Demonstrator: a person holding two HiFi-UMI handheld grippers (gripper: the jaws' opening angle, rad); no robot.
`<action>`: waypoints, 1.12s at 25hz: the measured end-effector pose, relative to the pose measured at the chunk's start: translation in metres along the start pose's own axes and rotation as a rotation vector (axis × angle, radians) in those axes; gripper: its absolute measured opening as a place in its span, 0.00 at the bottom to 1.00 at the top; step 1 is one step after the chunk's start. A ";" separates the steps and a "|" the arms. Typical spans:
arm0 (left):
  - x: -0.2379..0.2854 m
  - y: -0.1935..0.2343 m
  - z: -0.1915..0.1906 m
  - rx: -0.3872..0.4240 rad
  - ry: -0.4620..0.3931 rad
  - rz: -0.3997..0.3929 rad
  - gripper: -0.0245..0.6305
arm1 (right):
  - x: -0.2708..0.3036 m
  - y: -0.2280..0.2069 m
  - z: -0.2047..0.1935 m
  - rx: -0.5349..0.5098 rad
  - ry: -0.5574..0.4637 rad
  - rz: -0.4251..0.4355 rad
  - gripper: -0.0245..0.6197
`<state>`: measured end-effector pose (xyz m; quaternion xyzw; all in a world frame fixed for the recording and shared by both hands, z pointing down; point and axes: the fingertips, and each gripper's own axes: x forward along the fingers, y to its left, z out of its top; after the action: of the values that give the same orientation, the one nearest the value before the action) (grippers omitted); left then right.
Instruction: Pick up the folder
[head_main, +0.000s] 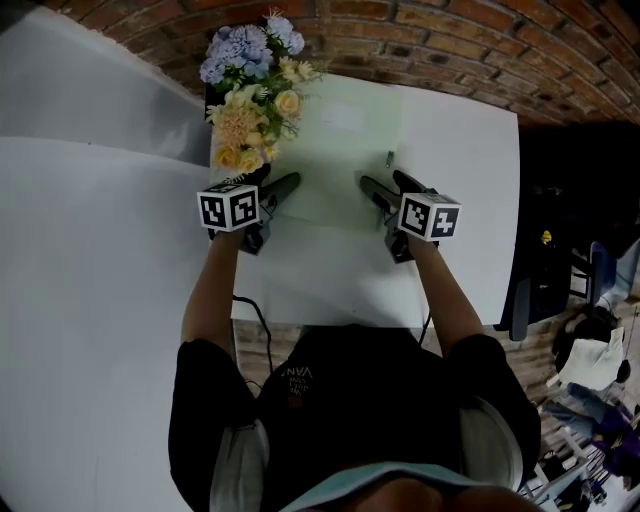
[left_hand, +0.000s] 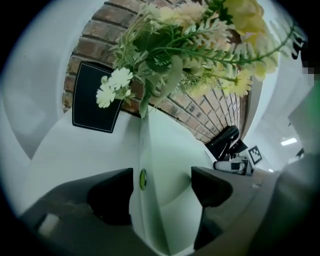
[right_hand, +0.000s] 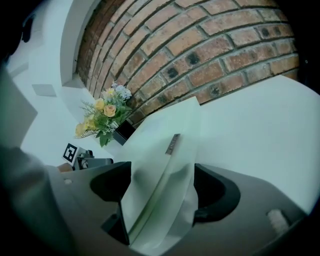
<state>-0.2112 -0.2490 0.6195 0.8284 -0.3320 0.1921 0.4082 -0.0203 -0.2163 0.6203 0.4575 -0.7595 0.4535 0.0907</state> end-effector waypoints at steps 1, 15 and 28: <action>0.001 0.000 0.000 -0.007 0.002 -0.006 0.59 | 0.002 0.000 -0.002 0.002 0.011 0.007 0.63; 0.009 -0.010 -0.006 -0.060 0.000 -0.027 0.59 | 0.009 0.002 -0.005 0.026 0.042 0.016 0.63; 0.005 -0.032 -0.020 -0.094 -0.059 0.005 0.58 | -0.013 -0.004 -0.009 0.012 0.038 0.017 0.61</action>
<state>-0.1854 -0.2202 0.6171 0.8127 -0.3547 0.1530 0.4363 -0.0121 -0.2022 0.6202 0.4428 -0.7587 0.4674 0.0987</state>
